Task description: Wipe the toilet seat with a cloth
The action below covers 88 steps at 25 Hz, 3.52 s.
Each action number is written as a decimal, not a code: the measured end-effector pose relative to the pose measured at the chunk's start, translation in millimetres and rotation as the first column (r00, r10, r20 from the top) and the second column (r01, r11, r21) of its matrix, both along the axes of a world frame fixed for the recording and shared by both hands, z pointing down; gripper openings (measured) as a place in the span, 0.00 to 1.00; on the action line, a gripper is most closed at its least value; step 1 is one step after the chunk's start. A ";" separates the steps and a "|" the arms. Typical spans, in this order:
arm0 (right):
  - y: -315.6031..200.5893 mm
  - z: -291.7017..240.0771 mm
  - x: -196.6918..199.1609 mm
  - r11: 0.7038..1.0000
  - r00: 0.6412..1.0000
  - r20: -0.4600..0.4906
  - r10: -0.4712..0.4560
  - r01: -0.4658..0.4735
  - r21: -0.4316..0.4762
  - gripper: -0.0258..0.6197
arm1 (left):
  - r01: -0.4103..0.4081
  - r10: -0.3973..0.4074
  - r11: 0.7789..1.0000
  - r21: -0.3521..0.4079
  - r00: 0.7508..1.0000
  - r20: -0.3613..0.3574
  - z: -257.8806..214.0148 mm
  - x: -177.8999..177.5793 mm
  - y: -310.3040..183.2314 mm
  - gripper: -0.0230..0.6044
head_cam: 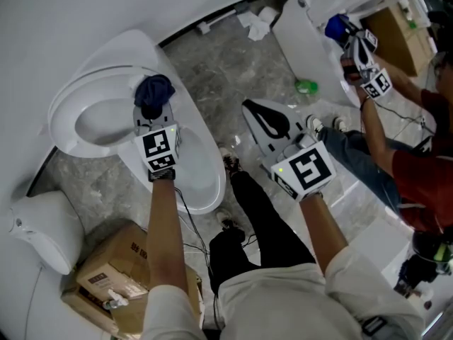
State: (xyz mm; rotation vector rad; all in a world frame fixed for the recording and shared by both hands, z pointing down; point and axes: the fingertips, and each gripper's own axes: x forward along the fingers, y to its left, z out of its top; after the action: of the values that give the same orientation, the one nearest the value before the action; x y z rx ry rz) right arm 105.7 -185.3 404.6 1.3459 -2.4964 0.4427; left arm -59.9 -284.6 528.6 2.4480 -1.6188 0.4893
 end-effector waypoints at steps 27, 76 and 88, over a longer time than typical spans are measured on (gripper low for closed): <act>12.9 37.7 -4.2 0.997 1.000 -0.002 -0.014 0.014 -0.071 0.09 | -0.077 0.110 0.965 -0.252 0.987 0.118 106.7 17.4 30.5 0.10; 39.0 97.8 -76.2 0.975 0.988 0.000 -0.153 0.151 -0.162 0.09 | 0.122 -0.096 0.895 -0.428 0.992 0.082 218.9 -89.9 97.3 0.10; 57.2 91.9 -102.3 0.969 0.983 -0.003 -0.184 0.181 -0.169 0.09 | 0.220 -0.153 0.860 -0.460 0.972 0.180 222.4 -163.4 121.1 0.10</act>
State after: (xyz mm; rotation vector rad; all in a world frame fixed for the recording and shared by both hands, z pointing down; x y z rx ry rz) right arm 3.4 -128.1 496.5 1.0419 -2.4764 0.5813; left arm -223.3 -163.5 751.0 1.9078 -1.5341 0.9188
